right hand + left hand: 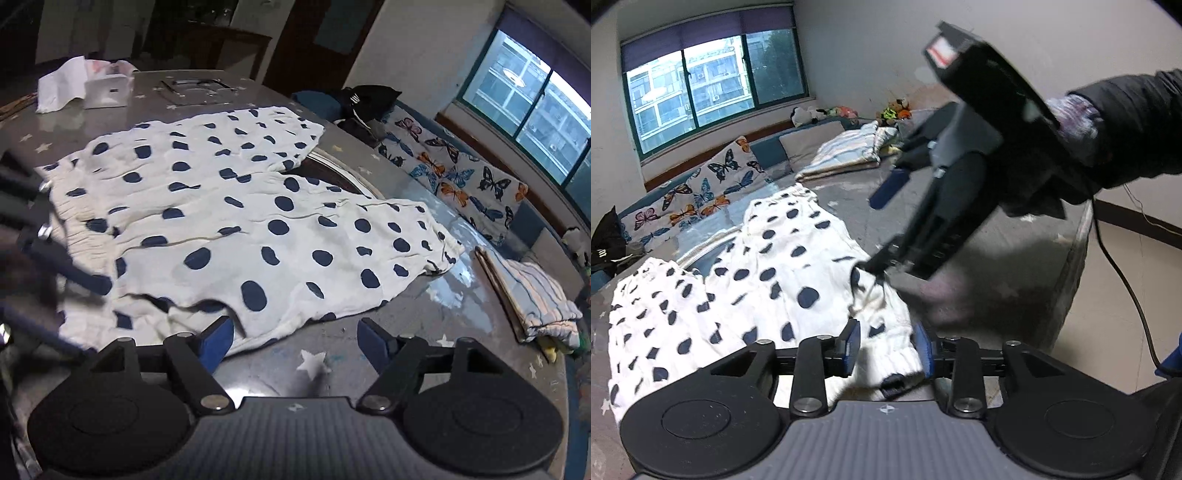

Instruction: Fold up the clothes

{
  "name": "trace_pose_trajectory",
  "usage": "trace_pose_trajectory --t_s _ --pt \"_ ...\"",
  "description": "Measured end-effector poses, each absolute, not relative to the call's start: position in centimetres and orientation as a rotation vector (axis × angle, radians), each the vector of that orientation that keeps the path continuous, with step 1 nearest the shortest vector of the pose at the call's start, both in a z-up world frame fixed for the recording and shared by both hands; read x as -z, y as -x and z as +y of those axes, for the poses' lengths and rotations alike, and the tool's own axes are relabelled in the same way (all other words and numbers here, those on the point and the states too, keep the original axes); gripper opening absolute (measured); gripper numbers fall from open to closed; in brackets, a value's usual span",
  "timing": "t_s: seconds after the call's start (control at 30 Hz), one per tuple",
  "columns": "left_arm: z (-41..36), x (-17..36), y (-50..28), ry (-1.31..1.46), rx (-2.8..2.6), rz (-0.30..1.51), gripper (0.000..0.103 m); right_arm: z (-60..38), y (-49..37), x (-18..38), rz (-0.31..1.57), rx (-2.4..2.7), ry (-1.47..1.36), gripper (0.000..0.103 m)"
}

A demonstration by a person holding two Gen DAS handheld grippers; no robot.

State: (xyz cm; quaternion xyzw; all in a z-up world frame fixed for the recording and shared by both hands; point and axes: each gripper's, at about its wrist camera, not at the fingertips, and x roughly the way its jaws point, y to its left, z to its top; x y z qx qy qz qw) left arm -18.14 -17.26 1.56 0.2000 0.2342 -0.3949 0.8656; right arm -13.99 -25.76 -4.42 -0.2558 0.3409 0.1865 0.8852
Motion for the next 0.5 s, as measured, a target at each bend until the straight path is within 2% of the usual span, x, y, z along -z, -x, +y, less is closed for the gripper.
trace_pose_trajectory --t_s 0.33,0.5 --pt "-16.8 -0.7 17.1 -0.403 0.809 0.544 0.042 -24.9 13.9 5.7 0.741 -0.410 0.485 0.078" --pt "-16.3 -0.8 17.4 -0.407 0.811 0.546 0.042 -25.6 14.2 4.7 0.725 -0.392 0.472 0.078"
